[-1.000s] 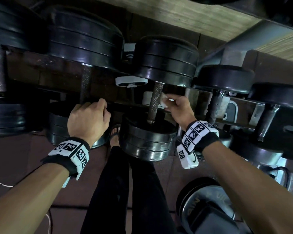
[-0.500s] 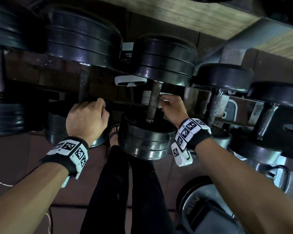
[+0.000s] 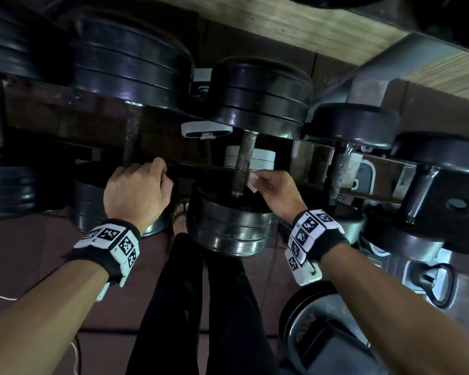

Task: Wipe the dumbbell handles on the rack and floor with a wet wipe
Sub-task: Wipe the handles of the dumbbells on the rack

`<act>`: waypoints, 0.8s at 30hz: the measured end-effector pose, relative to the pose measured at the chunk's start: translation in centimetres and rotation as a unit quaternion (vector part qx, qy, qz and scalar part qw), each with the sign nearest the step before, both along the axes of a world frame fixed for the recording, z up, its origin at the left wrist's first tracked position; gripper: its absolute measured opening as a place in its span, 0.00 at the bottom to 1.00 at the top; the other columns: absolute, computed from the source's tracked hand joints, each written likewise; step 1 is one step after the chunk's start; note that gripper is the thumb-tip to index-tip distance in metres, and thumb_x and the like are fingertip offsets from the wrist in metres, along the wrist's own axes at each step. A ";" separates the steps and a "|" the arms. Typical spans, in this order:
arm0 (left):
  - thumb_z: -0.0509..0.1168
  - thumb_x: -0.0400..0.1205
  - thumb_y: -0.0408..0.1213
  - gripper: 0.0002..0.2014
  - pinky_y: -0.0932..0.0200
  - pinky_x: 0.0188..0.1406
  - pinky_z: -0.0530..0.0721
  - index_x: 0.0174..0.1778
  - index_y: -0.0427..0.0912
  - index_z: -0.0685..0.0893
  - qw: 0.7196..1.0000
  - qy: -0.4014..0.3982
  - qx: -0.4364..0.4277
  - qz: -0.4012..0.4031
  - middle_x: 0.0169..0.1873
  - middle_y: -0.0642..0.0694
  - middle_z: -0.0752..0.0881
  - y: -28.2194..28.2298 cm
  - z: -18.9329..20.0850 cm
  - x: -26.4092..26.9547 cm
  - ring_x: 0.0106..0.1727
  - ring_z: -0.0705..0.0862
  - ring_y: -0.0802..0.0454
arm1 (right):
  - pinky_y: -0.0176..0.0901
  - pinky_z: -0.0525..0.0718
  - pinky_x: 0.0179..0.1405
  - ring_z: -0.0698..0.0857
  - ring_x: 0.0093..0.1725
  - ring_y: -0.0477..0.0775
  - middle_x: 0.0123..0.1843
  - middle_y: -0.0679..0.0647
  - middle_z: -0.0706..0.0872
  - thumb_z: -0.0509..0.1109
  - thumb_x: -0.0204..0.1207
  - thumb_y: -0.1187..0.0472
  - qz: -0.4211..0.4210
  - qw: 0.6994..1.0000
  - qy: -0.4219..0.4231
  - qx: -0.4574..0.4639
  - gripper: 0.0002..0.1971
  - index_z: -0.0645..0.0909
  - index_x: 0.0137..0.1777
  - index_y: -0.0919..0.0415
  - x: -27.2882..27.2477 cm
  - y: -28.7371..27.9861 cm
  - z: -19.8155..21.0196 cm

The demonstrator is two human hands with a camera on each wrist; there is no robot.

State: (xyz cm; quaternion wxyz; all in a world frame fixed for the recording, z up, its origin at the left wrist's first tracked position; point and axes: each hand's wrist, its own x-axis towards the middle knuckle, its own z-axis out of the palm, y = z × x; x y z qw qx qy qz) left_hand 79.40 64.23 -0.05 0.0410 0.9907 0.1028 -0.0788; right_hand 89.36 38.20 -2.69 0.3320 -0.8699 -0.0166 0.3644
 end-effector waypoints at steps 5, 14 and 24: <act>0.68 0.78 0.36 0.03 0.51 0.30 0.74 0.41 0.40 0.82 1.000 -0.002 -0.005 0.005 0.25 0.42 0.82 0.0 0.0 0.0 0.26 0.79 0.39 | 0.45 0.78 0.42 0.84 0.40 0.55 0.39 0.63 0.88 0.69 0.81 0.66 0.011 0.999 0.014 -0.026 0.09 0.87 0.43 0.69 1.2 1.3 -1.0; 0.66 0.79 0.37 0.04 0.49 0.31 0.75 0.41 0.41 0.81 1.000 0.012 0.002 0.001 0.26 0.43 0.82 0.1 -0.2 0.0 0.28 0.80 0.40 | 0.39 0.75 0.32 0.80 0.30 0.47 0.31 0.51 0.83 0.69 0.83 0.62 0.023 0.998 0.048 -0.032 0.10 0.87 0.42 0.64 0.5 0.7 -0.7; 0.66 0.80 0.37 0.04 0.48 0.32 0.75 0.42 0.41 0.81 1.000 0.013 -0.004 0.002 0.26 0.43 0.82 0.1 -0.2 -0.1 0.28 0.80 0.39 | 0.33 0.70 0.26 0.73 0.25 0.40 0.25 0.45 0.77 0.68 0.85 0.59 0.073 0.996 0.030 -0.032 0.15 0.85 0.36 0.60 0.1 0.0 0.3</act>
